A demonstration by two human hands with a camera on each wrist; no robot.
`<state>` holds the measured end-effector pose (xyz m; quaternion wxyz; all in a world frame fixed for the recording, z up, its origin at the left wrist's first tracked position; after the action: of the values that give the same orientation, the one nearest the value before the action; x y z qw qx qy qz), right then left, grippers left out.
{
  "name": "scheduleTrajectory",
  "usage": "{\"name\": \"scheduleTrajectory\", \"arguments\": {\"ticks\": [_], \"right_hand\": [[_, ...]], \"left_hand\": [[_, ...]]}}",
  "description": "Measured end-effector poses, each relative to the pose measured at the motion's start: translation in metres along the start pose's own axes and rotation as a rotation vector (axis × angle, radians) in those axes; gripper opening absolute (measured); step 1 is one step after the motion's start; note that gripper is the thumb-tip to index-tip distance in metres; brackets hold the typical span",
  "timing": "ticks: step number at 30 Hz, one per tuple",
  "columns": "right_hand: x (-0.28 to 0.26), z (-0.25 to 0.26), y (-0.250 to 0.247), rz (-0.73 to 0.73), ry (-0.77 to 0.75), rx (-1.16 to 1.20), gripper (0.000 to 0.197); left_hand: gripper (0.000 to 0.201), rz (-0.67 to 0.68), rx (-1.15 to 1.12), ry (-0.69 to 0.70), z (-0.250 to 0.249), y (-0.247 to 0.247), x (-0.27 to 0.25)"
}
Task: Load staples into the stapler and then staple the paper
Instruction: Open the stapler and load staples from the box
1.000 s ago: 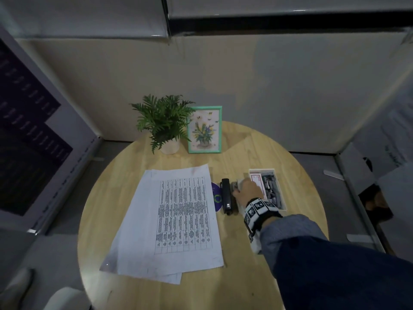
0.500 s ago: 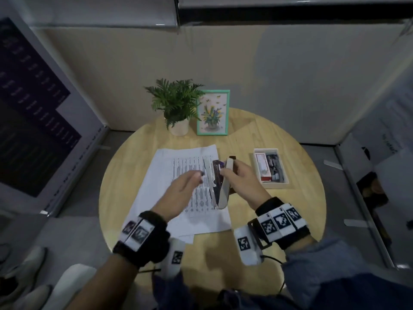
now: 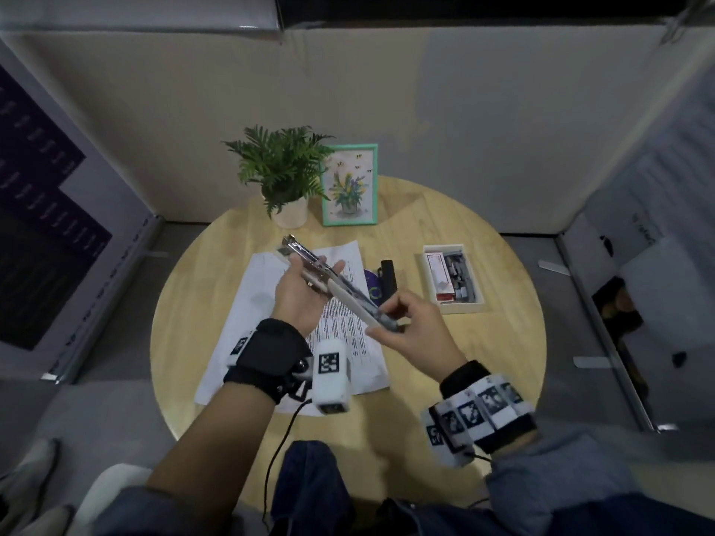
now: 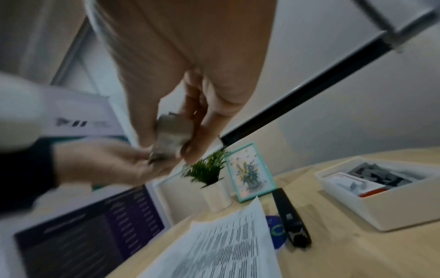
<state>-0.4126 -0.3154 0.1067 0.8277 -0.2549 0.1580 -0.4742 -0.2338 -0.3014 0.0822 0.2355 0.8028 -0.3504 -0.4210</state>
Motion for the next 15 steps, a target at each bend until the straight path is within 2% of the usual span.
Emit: {"name": "scheduleTrajectory", "arguments": {"ticks": [2, 6, 8, 10, 12, 15], "right_hand": [[-0.003, 0.0, 0.006, -0.033, -0.026, -0.083, 0.028], [0.0, -0.015, 0.012, 0.169, 0.005, -0.061, 0.039], [0.012, -0.042, -0.002, 0.119, 0.092, -0.096, 0.028], [0.029, -0.081, -0.026, -0.019, 0.225, -0.273, 0.017], [0.049, -0.122, -0.05, -0.108, 0.373, -0.502, 0.016], [0.075, -0.161, -0.066, -0.039, 0.464, -0.752, 0.022]], "left_hand": [[0.041, -0.017, -0.081, -0.02, 0.007, 0.005, 0.0], [0.046, -0.013, -0.07, -0.082, 0.024, 0.01, 0.002], [0.041, -0.013, -0.038, -0.075, 0.026, 0.011, 0.005], [0.037, 0.012, -0.021, -0.057, 0.026, 0.015, 0.005], [0.034, 0.044, 0.0, -0.04, 0.026, 0.02, 0.005], [0.036, 0.055, 0.058, -0.012, 0.025, 0.022, 0.01]]}}
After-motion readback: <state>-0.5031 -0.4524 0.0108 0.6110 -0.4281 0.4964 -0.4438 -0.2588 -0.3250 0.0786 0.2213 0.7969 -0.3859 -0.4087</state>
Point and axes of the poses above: each hand's wrist, its own x-axis towards the middle knuckle, its own y-axis out of the palm, z = x × y, the point moved 7 cm from there along x, towards the middle knuckle, and after that the axes turned 11 degrees about -x, right-handed, at the moved point
